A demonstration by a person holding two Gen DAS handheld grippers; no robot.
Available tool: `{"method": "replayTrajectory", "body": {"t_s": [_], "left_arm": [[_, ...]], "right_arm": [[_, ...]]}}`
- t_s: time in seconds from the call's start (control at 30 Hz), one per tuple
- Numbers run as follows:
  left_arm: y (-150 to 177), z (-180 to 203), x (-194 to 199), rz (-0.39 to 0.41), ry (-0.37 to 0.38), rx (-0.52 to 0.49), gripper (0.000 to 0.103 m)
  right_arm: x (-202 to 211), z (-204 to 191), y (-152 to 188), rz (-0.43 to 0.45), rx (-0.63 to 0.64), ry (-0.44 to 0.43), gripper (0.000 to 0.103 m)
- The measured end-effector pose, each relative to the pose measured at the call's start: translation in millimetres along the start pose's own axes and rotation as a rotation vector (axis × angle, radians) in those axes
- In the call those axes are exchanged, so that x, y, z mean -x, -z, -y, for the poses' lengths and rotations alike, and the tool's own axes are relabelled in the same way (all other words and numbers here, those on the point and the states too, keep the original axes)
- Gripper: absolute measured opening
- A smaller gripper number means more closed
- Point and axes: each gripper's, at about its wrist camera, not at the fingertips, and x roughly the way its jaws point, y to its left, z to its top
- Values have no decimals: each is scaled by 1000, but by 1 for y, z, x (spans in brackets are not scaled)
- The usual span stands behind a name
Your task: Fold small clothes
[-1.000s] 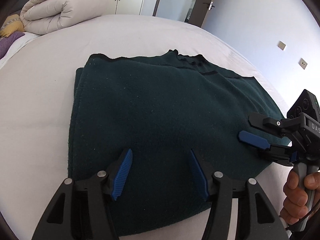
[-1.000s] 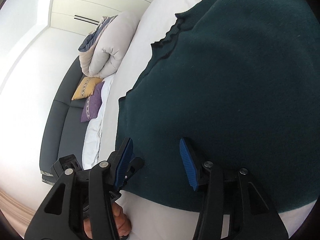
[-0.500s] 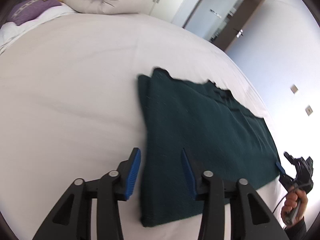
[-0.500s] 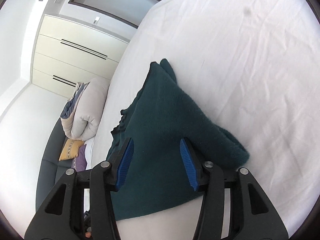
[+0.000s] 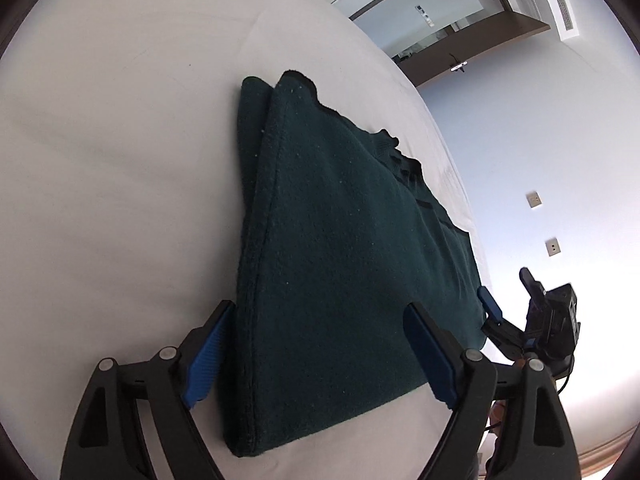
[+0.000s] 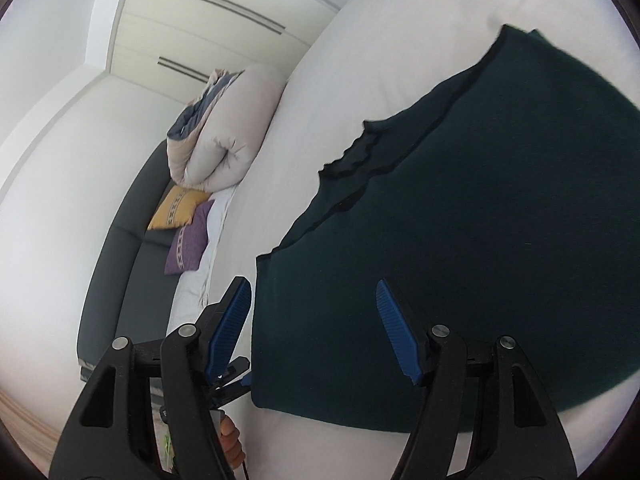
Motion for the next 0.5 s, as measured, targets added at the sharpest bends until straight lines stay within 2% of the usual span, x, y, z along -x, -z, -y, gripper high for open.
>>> {"method": "replayTrajectory", "body": {"t_s": [0.17,0.27,0.33,0.37,0.5], "left_arm": [[-7,-2,-6,-17,44,32,84],[-7,-8,-6,-22,34,61,56],[-6,-13,-10,-33,21,88,21],[-5,-15,-11,-36,16,96,16],[-4,-17,-10,-25,42,118,16]], "right_arm": [[-61,-18,-6,-135,0,-25,64],[-98,-27,-11,-204,2,-47,64],[-122,-33,-11,-255,-3,-64,64],[-133,-36,-10,-275,-4,-72,64],[-171,-48,-7,-362,-14,-133,64]]}}
